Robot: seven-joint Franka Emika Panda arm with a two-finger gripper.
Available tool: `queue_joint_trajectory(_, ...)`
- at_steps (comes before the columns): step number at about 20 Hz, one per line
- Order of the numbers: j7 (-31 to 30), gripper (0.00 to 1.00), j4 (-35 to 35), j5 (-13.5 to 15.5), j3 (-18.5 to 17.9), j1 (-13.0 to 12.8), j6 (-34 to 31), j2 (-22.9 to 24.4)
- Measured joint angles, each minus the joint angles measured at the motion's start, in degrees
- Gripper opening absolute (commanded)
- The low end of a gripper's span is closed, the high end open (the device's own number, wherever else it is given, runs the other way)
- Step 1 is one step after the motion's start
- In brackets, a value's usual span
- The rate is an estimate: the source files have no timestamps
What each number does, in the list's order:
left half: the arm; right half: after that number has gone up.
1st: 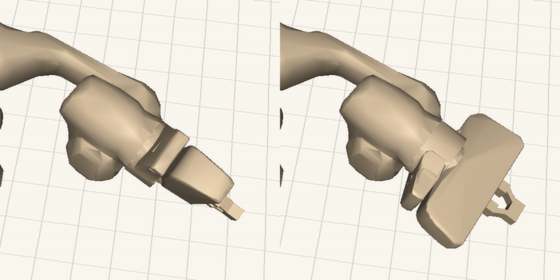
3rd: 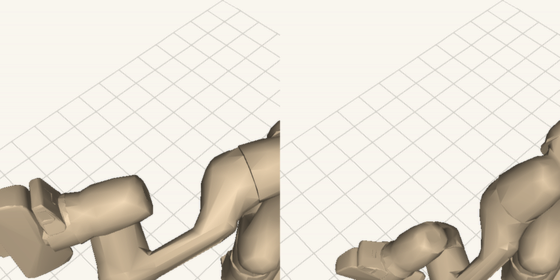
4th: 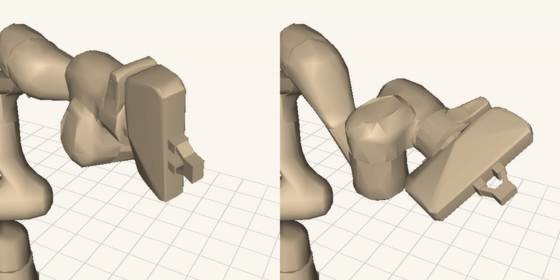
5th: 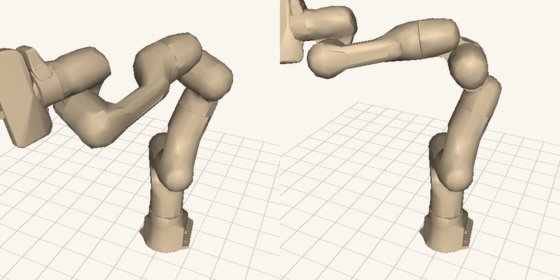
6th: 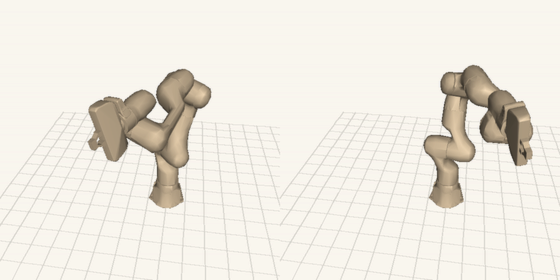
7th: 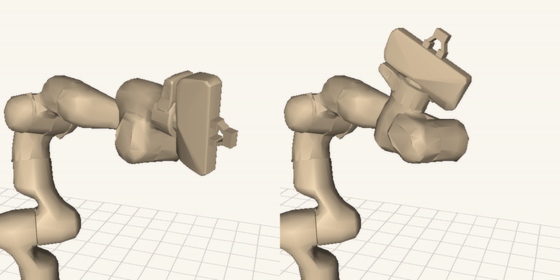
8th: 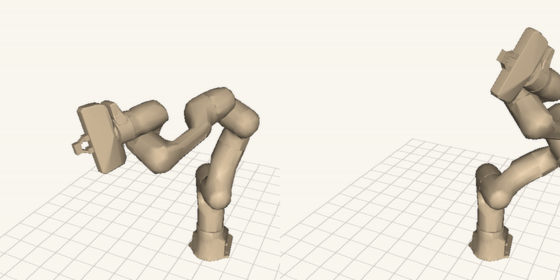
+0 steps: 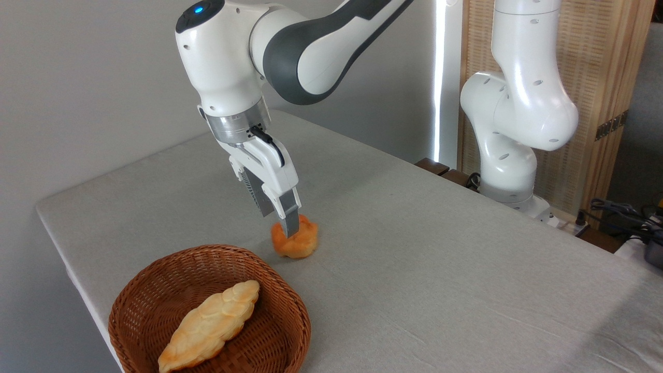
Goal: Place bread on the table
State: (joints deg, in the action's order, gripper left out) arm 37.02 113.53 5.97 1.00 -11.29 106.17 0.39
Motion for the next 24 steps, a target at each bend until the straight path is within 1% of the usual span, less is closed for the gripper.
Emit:
queue_joint_trajectory(9, 0.00, 1.00, -0.61, -0.01, -0.08, 0.00, 0.15, 0.07)
queue_joint_trajectory(16, 0.00, 1.00, -5.50, -1.68, -0.91, 0.44, 0.25, 0.99)
queue_joint_trajectory(19, 0.30, 1.00, -7.95, -1.93, -2.88, 0.75, 0.51, 1.27)
queue_joint_trajectory(24, 3.58, 1.00, -9.42, -1.93, -5.41, 1.03, 0.95, 1.29)
